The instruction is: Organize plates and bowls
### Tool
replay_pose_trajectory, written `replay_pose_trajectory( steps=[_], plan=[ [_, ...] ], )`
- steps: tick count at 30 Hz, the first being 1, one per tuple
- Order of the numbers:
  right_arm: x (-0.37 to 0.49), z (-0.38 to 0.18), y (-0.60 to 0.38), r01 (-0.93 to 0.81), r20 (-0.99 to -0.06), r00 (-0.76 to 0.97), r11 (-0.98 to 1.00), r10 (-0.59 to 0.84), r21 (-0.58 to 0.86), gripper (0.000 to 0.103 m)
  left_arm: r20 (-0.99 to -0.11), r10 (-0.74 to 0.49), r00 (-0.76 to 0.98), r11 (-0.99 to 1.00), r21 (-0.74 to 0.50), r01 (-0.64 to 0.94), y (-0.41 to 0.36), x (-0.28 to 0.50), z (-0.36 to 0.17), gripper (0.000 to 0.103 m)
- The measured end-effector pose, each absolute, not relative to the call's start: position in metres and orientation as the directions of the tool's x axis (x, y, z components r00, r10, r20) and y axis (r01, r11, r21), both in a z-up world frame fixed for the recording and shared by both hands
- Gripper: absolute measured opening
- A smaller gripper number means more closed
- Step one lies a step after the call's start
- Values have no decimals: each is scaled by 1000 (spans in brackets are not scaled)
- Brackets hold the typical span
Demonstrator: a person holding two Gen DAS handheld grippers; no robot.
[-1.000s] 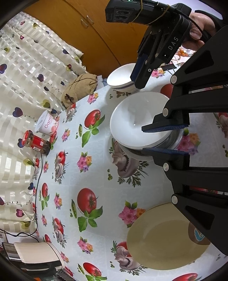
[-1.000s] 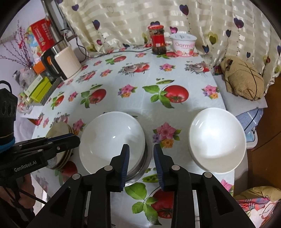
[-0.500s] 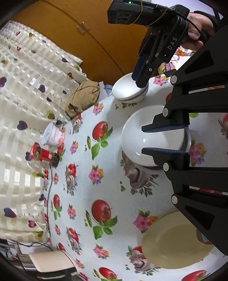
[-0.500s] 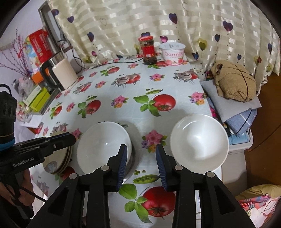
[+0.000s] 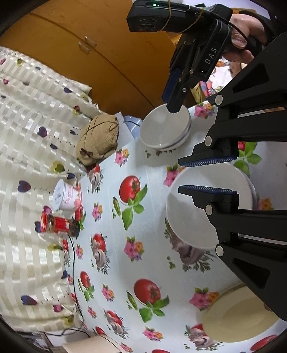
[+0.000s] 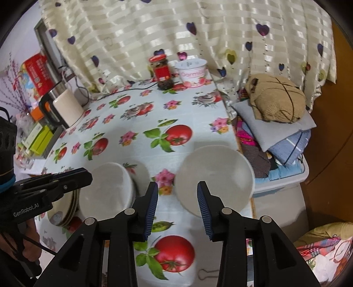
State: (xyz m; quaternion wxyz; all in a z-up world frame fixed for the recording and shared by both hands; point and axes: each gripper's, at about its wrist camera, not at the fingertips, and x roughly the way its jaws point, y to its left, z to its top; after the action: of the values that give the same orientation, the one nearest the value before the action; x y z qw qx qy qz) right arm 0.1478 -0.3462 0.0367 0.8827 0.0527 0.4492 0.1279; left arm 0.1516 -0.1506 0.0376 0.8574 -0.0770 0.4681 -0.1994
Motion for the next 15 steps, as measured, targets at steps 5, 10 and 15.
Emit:
replay_pose_trajectory(
  steps=[5, 10, 15],
  plan=[
    [149, 35, -364, -142, -778, 574, 967, 255, 212, 36, -778, -424, 464, 902, -314, 297, -168, 159, 35, 18],
    [151, 32, -379, -104, -783, 576, 971, 235, 216, 37, -787, -431, 441, 897, -318, 308, -180, 166, 30, 18],
    [154, 27, -393, -68, -787, 577, 973, 218, 220, 37, -795, -441, 418, 891, -330, 312, -189, 174, 22, 18]
  ],
)
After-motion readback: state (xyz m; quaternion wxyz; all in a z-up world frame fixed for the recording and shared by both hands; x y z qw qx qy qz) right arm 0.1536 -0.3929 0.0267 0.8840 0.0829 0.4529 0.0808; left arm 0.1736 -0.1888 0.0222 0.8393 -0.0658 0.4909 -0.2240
